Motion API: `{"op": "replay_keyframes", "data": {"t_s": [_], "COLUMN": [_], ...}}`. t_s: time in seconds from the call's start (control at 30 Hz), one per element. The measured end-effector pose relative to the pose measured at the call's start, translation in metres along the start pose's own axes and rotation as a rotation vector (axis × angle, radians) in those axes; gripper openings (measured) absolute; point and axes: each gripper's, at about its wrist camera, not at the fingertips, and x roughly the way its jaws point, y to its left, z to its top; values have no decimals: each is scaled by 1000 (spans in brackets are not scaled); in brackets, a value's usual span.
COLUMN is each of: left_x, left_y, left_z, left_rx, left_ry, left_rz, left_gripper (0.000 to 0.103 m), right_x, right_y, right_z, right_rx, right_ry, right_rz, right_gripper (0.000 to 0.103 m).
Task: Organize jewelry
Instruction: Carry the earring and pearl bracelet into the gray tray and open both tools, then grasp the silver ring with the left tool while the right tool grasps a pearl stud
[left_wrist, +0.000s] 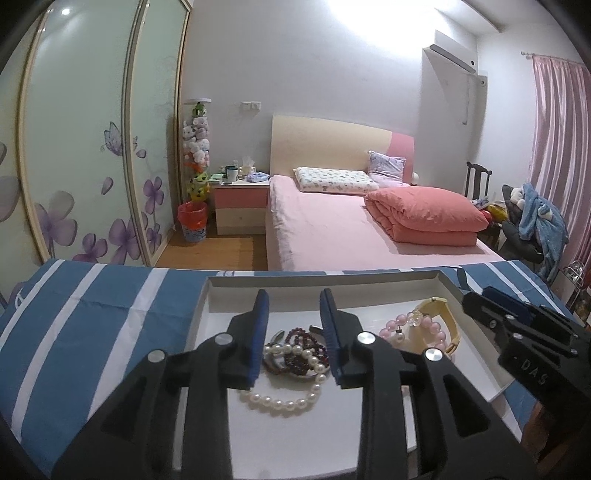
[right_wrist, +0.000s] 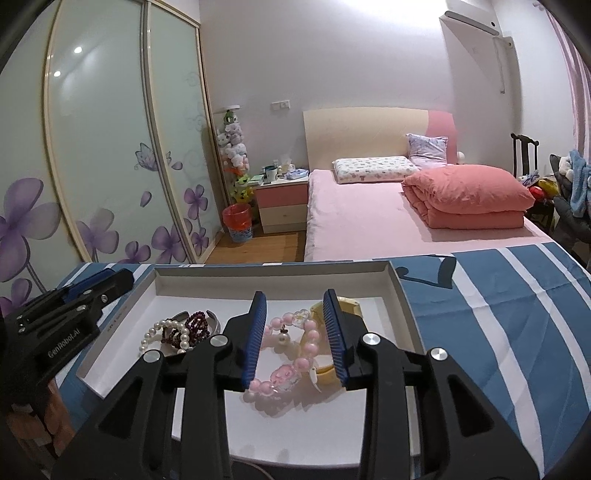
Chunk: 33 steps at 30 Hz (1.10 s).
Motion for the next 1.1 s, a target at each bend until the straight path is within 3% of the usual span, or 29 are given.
{"op": "replay_keyframes", "data": {"t_s": [0.2,0.37,0.53,0.7,0.9,1.1], "left_x": [-27,-62,-85,-96,-98,-98], "left_y": [12,24,36,41,33,32], "left_z": [-10,-37,-67,-85,-98,-97], "left_rx": [-12,-15,-43,-61,-40,-43], "left_ry": [10,35,88,136,182,181], "left_rz": [-1,-6,-3,-10,-22,-21], "left_gripper": [38,48,51,56,58,60], "right_x": [-20,-43,-53,-58,-52,-43], "right_y": [-4,-17,-33,-42,-30,-30], "right_z": [-11,-39,-66,-86,-93,-93], "right_rx": [-32,-35,-22,30,5,1], "right_ry": [30,104,222,301,346,369], "right_rz": [-15,-29,-59,-54,-60,-74], "right_gripper": [34,39,39,39,39,38]}}
